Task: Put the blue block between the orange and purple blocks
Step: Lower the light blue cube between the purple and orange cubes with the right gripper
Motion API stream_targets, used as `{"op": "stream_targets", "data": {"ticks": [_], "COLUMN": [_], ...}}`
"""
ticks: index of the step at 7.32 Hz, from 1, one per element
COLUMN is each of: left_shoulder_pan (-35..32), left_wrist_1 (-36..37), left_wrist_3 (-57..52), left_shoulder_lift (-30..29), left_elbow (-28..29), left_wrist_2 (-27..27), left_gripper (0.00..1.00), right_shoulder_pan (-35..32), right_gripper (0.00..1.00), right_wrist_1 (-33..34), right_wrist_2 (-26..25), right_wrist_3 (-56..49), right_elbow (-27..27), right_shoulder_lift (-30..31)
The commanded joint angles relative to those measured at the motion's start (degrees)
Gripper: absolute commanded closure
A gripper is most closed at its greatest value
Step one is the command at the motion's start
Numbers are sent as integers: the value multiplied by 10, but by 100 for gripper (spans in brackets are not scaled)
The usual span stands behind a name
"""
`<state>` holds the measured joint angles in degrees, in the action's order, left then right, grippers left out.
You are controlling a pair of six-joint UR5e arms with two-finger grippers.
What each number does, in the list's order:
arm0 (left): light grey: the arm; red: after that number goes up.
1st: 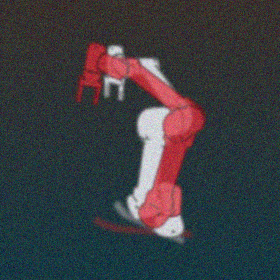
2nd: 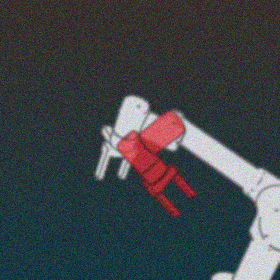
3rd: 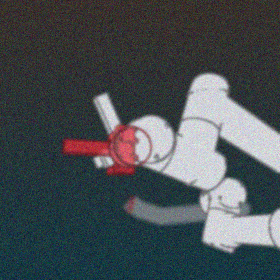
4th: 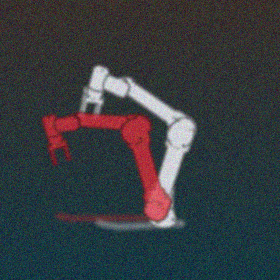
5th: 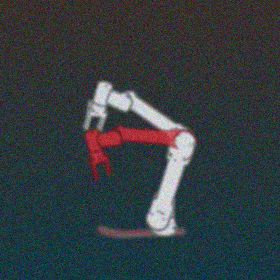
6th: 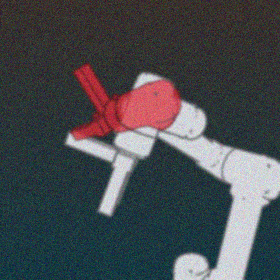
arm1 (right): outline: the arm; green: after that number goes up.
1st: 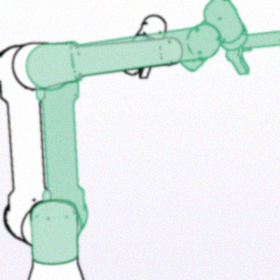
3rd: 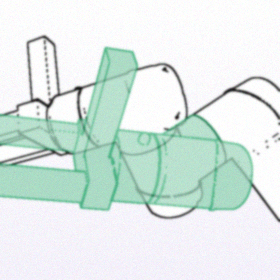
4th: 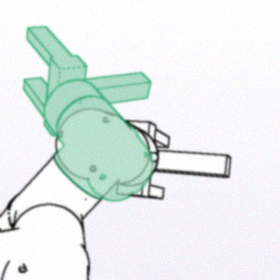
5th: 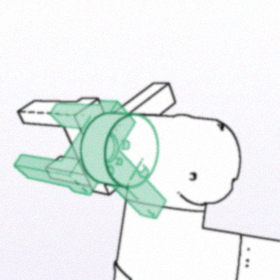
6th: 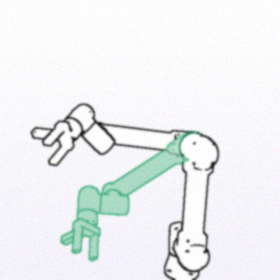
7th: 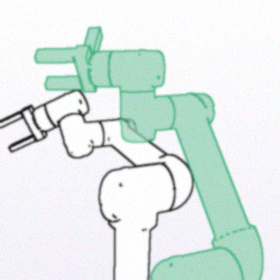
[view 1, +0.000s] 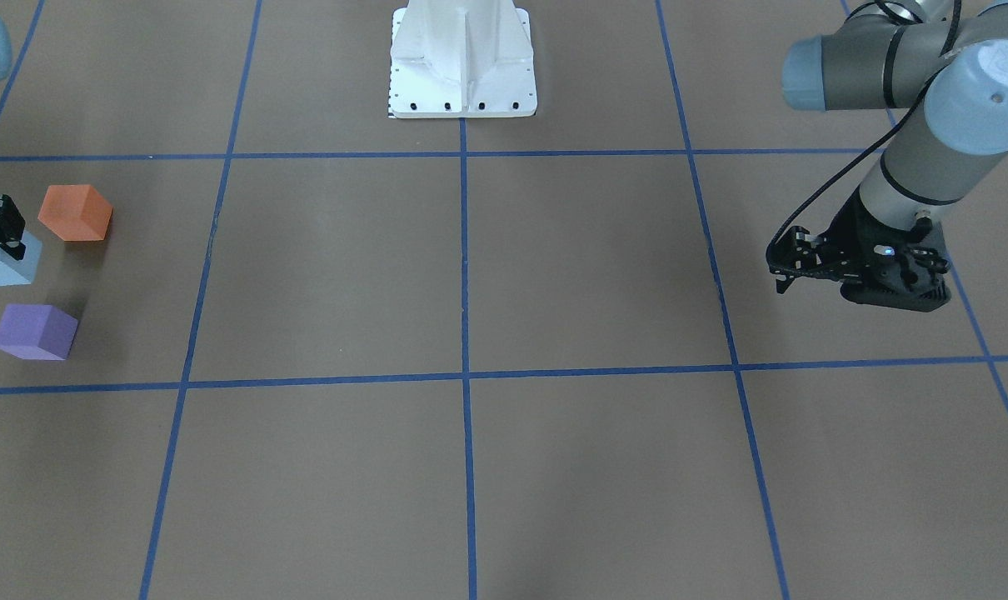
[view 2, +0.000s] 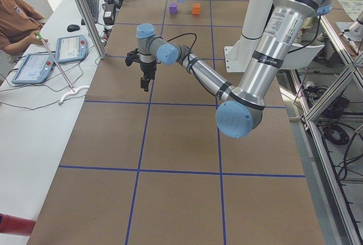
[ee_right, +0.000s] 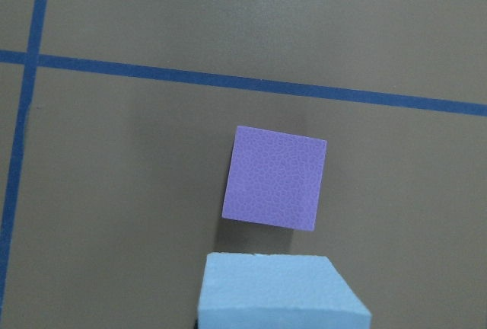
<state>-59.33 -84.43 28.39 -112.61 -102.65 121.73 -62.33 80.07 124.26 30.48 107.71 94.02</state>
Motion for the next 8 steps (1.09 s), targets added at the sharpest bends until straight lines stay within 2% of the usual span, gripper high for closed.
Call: {"op": "stream_targets", "data": {"ticks": [1, 8], "left_shoulder_pan": [0, 0], "left_wrist_1": [1, 0], "left_wrist_3": [-1, -1], "left_shoulder_lift": [1, 2], "left_elbow": [0, 0], "left_wrist_2": [-1, -2], "left_gripper": [0, 0], "right_shoulder_pan": [25, 69], "right_gripper": [100, 100], "right_wrist_1": [2, 0], "right_wrist_2": [0, -2], "right_wrist_3": [0, 0], "right_elbow": [-10, -70], "right_shoulder_lift": [-2, -19]}}
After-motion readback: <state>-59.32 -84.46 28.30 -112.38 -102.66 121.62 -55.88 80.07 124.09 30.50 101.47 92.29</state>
